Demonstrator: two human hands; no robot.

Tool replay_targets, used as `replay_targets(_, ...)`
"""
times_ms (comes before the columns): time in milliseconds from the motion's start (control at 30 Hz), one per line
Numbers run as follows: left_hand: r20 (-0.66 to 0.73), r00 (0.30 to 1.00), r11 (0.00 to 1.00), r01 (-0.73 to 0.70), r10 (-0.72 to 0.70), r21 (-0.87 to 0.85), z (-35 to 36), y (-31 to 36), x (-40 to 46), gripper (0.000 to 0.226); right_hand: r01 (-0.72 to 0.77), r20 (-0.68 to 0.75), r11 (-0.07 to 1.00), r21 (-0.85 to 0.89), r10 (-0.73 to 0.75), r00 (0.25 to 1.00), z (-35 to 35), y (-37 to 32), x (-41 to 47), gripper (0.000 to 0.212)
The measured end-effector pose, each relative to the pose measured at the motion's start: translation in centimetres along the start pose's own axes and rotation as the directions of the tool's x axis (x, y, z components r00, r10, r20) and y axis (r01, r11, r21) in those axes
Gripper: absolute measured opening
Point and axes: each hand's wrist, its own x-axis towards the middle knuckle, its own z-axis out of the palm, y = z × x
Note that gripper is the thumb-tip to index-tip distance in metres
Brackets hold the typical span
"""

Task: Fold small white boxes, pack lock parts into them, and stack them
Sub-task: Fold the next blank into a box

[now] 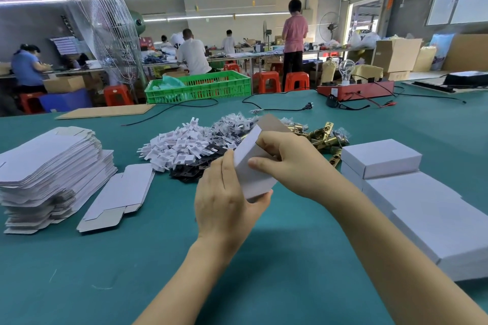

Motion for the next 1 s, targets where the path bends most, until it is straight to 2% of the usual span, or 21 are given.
replay_targets(167,0.03,0.999,0.995,0.02,-0.017,-0.101,0.0,0.7,-0.3,0.084,-0.031,-0.02,0.998,-0.06,0.03,0.999,0.3,0.2,0.1,0.041)
replay_targets(233,0.082,0.994,0.971,0.095,-0.079,-0.218,-0.3,1.1,-0.3,0.084,-0.037,-0.022,0.995,-0.092,0.035,0.999,0.2,0.4,0.2,0.038)
replay_targets(300,0.169,0.972,0.89,0.218,-0.162,-0.401,-0.5,1.3,0.0,0.069,-0.019,-0.015,0.989,-0.15,0.017,1.0,0.0,0.5,0.1,0.028)
replay_targets(367,0.275,0.939,0.764,0.33,-0.205,-0.555,-0.7,1.1,0.4,0.045,0.01,0.003,0.98,-0.198,-0.01,1.0,-0.4,0.5,0.1,0.004)
replay_targets(433,0.379,0.901,0.684,0.414,-0.212,-0.601,-0.7,0.6,0.9,0.03,0.033,-0.014,0.976,-0.214,-0.037,0.999,-0.5,0.7,0.1,0.017)
replay_targets(500,0.472,0.862,0.664,0.463,-0.184,-0.587,-0.8,0.3,1.3,0.016,0.065,-0.032,0.976,-0.208,-0.074,0.997,-0.6,1.0,0.2,0.02)
replay_targets(567,0.472,0.864,0.664,0.457,-0.174,-0.592,-0.8,0.0,1.4,0.013,0.114,-0.028,0.974,-0.194,-0.121,0.992,-0.6,1.1,0.3,0.018)
replay_targets(600,0.455,0.871,0.645,0.457,-0.185,-0.612,-0.9,0.0,1.5,0.012,0.14,-0.064,0.982,-0.127,-0.149,0.987,-0.4,1.1,0.3,0.017)
replay_targets(667,0.421,0.878,0.572,0.471,-0.228,-0.671,-1.1,0.2,1.5,0.017,0.174,-0.333,0.979,0.108,-0.129,0.934,-0.1,0.7,0.4,0.014)
replay_targets(733,0.391,0.883,0.511,0.469,-0.259,-0.72,-1.4,0.9,1.5,0.022,0.195,-0.634,0.934,0.299,0.042,0.772,0.3,0.4,0.4,0.008)
replay_targets(767,0.371,0.892,0.49,0.451,-0.258,-0.746,-1.6,1.3,1.4,0.021,0.174,-0.703,0.915,0.364,0.147,0.696,0.6,0.3,0.5,0.012)
replay_targets(800,0.35,0.904,0.48,0.427,-0.246,-0.766,-1.7,1.7,1.4,0.019,0.136,-0.694,0.882,0.45,0.25,0.675,1.0,0.4,0.6,0.022)
replay_targets(867,0.309,0.933,0.511,0.36,-0.186,-0.781,-1.7,2.0,1.1,0.019,0.013,-0.507,0.736,0.677,0.453,0.734,1.9,0.9,0.6,0.045)
replay_targets(933,0.294,0.949,0.58,0.305,-0.115,-0.755,-1.3,1.8,0.8,0.016,-0.075,-0.314,0.535,0.842,0.598,0.738,2.9,1.1,0.5,0.052)
replay_targets(1000,0.317,0.946,0.615,0.292,-0.072,-0.732,-1.0,1.6,0.4,0.016,-0.066,-0.291,0.463,0.884,0.655,0.698,3.5,1.2,0.2,0.052)
